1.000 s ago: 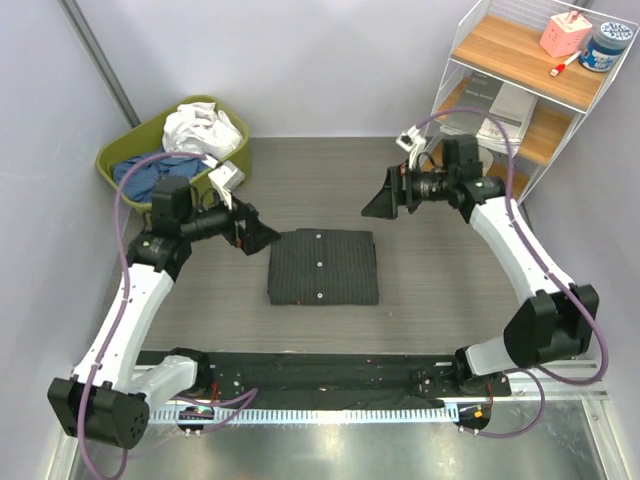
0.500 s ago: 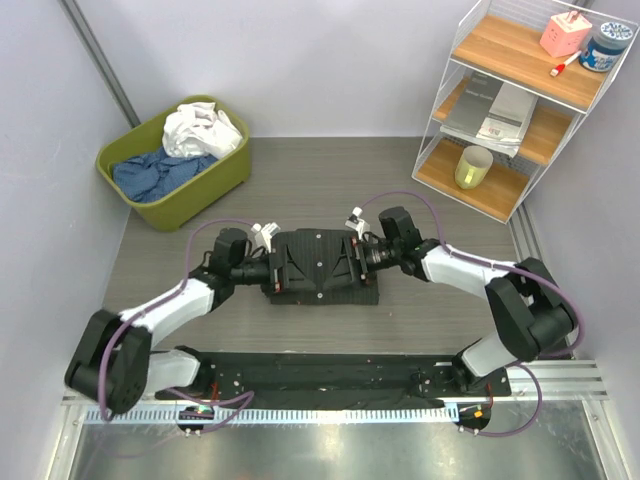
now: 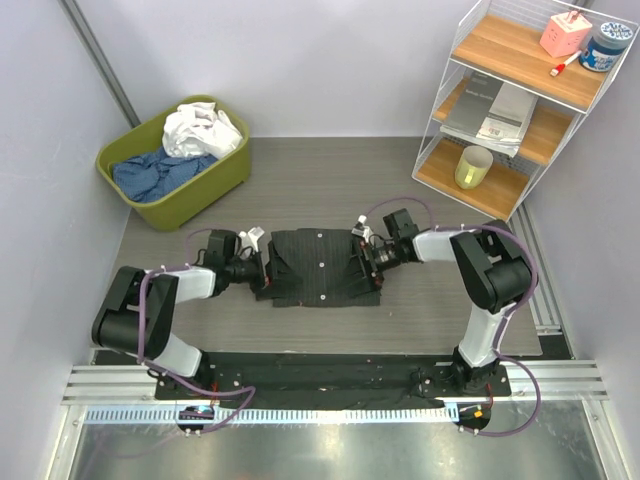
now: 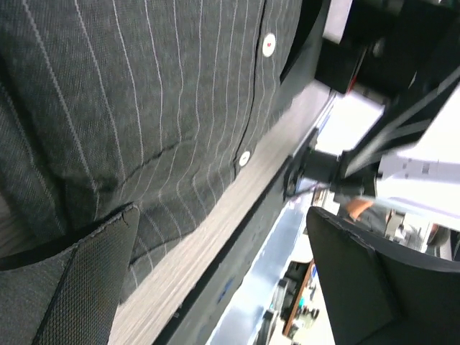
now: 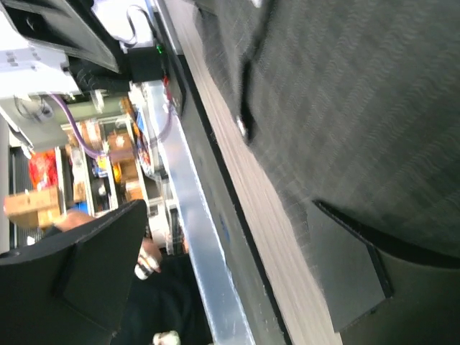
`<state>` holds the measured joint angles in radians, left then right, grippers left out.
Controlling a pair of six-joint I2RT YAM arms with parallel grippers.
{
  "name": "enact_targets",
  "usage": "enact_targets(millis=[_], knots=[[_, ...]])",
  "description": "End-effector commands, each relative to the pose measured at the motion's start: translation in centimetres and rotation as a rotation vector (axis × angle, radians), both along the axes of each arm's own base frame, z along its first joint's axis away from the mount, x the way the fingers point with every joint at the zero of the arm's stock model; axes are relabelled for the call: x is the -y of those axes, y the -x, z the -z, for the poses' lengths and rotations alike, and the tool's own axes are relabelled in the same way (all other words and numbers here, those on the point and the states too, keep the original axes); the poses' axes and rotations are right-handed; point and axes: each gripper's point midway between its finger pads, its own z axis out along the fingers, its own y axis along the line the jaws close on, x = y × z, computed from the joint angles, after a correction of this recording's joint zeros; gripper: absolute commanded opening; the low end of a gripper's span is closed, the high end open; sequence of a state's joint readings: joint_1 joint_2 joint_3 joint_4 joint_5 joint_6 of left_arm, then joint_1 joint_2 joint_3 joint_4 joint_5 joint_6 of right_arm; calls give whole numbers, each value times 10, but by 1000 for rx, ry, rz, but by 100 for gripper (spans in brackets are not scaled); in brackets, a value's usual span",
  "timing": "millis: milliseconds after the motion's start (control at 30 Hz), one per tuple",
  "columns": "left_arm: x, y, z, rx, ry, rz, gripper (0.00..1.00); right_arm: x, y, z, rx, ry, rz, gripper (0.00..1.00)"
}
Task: Fold and stack the long sleeve shirts
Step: Fold the shirt
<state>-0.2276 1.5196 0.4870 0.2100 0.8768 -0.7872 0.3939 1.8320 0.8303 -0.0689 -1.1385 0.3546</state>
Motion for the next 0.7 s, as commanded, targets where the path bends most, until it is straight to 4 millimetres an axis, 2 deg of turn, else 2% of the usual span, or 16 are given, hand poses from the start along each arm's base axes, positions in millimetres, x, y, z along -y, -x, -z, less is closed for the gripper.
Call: enact_targets(millis=[0,67,133,167,200,233,267,300,367,433,467,533,567,600,633,667], knots=[[-5,26,-29,40,79,146,100,40,12,-5,66,95,-131,100],[1,31,-67,131,155,207,100,37,4,-55,101,26,-155,100],[7,22,-111,294,175,236,100,29,-6,-86,124,-35,-144,100],[12,21,-119,328,172,254,100,23,-21,-100,190,-62,-133,100],[18,10,-137,391,171,262,100,19,-30,-104,198,-63,-112,100],[24,-1,-131,389,149,259,100,14,-40,-106,166,-55,-71,100],[30,-9,-128,382,132,257,100,9,-58,-100,220,-59,-46,100],[35,-22,-132,389,141,244,100,6,-67,-96,228,-53,-31,100],[43,-56,-116,372,150,214,100,0,-89,-80,210,-36,-17,100],[48,-86,-120,375,173,186,100,-2,-103,-68,200,-25,-9,100],[49,-99,-98,331,160,176,99,-1,-114,-65,222,-15,-2,100],[44,-129,-86,341,133,147,98,3,-125,-40,193,16,10,100],[40,-140,-60,287,105,120,95,6,-133,-34,207,30,13,100],[36,-145,-49,275,81,113,94,15,-143,-14,200,85,36,100],[29,-152,-40,261,58,92,94,19,-148,-4,203,118,39,100],[23,-153,-18,186,0,62,92,24,-156,0,233,155,24,99]])
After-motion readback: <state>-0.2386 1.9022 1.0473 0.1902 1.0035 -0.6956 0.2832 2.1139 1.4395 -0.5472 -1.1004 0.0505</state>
